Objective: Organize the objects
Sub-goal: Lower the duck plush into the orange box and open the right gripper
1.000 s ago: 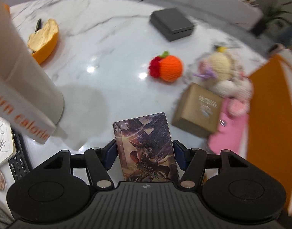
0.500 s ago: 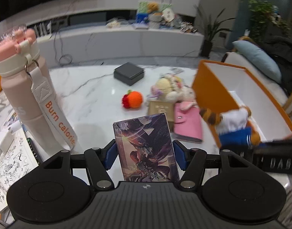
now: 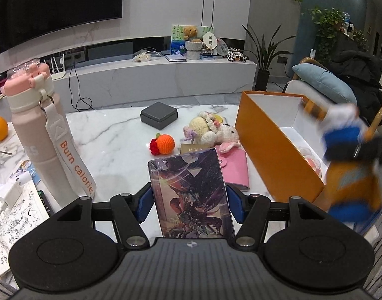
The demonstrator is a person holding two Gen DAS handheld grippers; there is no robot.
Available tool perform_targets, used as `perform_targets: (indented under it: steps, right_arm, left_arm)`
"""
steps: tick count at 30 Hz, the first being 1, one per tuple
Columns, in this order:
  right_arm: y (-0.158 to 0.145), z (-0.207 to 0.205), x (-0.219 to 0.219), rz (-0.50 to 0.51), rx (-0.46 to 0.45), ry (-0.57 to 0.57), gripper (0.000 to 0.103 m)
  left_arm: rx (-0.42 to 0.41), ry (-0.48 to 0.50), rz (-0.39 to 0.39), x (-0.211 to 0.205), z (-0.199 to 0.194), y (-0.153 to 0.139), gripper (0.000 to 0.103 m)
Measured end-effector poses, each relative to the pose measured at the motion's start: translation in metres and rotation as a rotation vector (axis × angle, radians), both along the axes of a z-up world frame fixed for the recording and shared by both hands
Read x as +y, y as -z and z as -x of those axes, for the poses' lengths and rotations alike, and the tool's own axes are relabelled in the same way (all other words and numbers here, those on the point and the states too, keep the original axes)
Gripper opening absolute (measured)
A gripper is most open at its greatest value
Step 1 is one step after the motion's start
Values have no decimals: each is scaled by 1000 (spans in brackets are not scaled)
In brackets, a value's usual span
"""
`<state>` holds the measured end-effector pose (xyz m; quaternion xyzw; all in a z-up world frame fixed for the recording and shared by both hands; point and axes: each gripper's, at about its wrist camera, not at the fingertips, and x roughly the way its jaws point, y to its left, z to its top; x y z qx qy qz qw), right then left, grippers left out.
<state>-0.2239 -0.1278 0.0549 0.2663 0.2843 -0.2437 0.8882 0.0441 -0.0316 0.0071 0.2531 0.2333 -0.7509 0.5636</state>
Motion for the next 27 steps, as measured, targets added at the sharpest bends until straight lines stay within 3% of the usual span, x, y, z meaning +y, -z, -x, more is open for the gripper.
perform_targets:
  steps: [5,10,12,17,19,27]
  right_arm:
    - [-37,16,-39,112,-28,63,40]
    - [-50,16,-97,188,69,102,41]
    - [-38,7,-122,184,148,81,41]
    - [22,-22,-175,2,328,34,41]
    - [43,-32,-182,-14,390,31,41]
    - [91,-47,-190,-45,488,11,41]
  left_arm:
    - [15,1,12,9,-1,-6,71]
    - [13,8,14,11,3,-7,71]
    - [15,12,11,12,5,-7,71]
    - [15,21,8,15,10,-8,71]
    - [12,26,12,15,11,-8,71]
    - [-3,12,15,15,11,-10,71]
